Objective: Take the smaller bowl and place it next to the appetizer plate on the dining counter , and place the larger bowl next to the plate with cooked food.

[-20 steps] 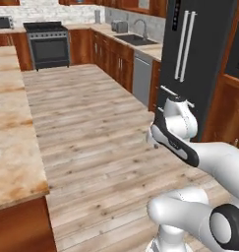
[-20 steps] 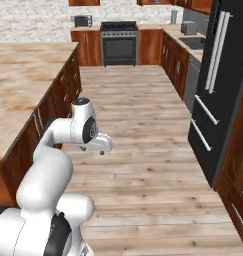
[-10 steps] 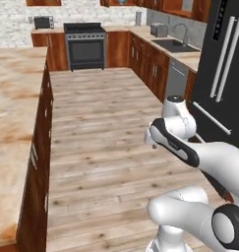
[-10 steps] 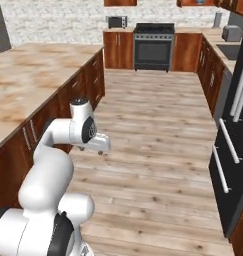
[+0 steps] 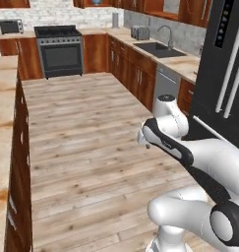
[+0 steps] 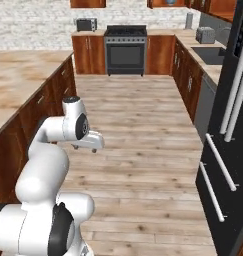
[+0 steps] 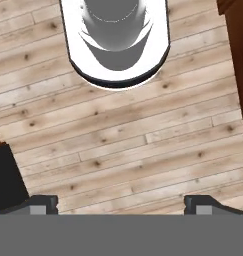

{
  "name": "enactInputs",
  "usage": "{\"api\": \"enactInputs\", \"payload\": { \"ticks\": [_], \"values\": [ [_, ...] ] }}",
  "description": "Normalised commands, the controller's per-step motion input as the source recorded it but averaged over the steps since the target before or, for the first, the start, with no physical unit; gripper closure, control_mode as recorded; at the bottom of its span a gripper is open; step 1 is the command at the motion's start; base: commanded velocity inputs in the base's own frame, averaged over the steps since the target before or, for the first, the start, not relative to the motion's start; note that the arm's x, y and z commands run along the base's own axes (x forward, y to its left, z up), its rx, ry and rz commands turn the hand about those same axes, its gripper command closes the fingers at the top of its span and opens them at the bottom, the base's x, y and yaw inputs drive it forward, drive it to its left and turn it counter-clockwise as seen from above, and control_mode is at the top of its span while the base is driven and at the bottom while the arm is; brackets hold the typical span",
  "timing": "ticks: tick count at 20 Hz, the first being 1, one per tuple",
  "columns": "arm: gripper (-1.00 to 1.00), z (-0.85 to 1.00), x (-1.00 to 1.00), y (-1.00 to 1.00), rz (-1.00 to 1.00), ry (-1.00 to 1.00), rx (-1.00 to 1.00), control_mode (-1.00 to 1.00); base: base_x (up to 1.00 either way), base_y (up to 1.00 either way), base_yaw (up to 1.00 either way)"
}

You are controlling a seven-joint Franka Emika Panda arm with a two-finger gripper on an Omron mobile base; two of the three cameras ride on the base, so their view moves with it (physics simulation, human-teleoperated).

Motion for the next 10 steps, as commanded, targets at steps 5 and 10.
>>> {"api": "enactInputs", "payload": {
  "ticks": [5,10],
  "values": [
    [-1.00,0.00,0.00,0.00,0.00,0.00,0.00,1.00,1.00,0.12,-0.33],
    [-1.00,0.00,0.00,0.00,0.00,0.00,0.00,1.00,1.00,0.33,-0.18]
  ]
}}
